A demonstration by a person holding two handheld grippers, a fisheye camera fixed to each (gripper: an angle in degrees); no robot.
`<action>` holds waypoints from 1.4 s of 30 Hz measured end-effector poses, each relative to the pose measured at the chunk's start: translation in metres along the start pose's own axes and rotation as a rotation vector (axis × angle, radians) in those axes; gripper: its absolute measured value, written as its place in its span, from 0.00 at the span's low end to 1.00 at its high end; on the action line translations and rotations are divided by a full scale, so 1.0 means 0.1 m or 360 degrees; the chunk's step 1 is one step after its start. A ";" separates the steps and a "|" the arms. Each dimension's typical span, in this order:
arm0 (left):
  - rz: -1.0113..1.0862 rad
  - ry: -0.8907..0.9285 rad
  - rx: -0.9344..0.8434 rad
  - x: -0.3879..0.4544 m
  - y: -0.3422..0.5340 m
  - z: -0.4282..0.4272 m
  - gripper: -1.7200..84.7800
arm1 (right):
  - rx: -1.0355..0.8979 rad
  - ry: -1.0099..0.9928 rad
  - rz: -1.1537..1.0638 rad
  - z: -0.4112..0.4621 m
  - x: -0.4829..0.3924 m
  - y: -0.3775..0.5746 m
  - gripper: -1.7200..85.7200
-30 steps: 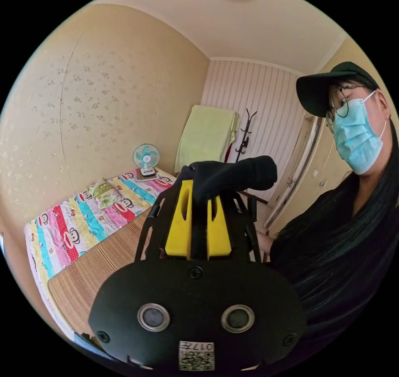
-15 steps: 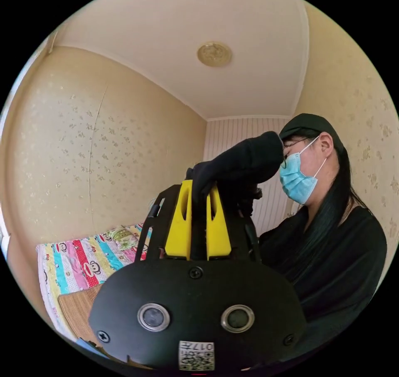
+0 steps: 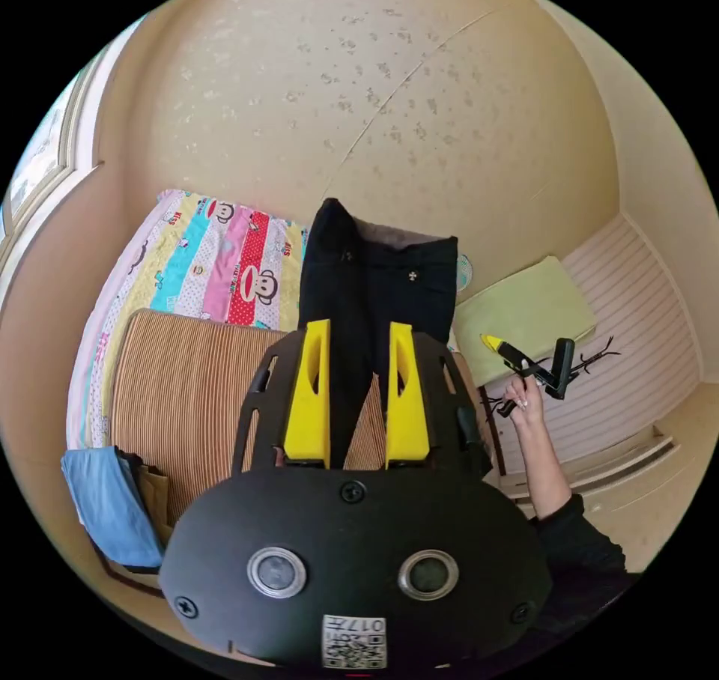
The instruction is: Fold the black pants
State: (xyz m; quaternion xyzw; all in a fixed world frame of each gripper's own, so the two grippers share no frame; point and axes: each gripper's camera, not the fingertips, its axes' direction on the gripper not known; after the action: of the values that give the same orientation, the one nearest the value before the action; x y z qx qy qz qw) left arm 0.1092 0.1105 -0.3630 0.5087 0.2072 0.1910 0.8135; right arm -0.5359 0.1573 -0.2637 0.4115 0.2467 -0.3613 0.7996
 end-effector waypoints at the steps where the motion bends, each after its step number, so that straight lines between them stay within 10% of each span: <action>1: 0.0007 -0.0062 -0.0142 -0.28 0.27 0.39 0.15 | -0.0122 0.0020 0.0064 0.34 0.31 0.35 0.15; 7: -0.0049 -0.0046 -0.1081 -1.47 1.80 2.20 0.16 | -0.0808 -0.0243 0.0736 1.71 1.71 2.64 0.15; 21: 0.0166 -0.0378 -0.1530 -2.51 1.97 3.64 0.14 | -0.0782 0.0025 0.0960 2.20 1.82 4.03 0.16; 23: 0.0019 -0.0246 -0.1635 -2.62 1.92 3.63 0.10 | -0.0758 0.0113 0.0993 2.12 1.87 4.06 0.17; 27: -0.0633 0.0942 -0.2106 -2.80 2.68 3.59 0.07 | -0.0722 0.0095 0.1172 1.95 2.14 4.26 0.17; 30: -0.0595 0.0893 -0.1958 -2.89 3.17 3.23 0.07 | -0.0686 0.0006 0.1314 1.93 2.42 4.45 0.17; 37: -0.1729 0.0737 -0.1053 -3.49 3.95 2.18 0.11 | -0.0525 -0.0515 0.1904 2.24 3.12 5.02 0.12; 42: -0.1301 0.0446 -0.1113 -2.99 3.56 2.05 0.11 | -0.0489 -0.0859 0.1609 2.04 3.10 4.99 0.06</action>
State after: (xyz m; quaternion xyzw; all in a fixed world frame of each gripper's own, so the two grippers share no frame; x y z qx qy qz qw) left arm -0.0686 -0.0530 0.0833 0.0565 0.4181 -0.0169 0.9065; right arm 0.0652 0.0704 -0.1285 0.2511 -0.1424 0.0124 0.9574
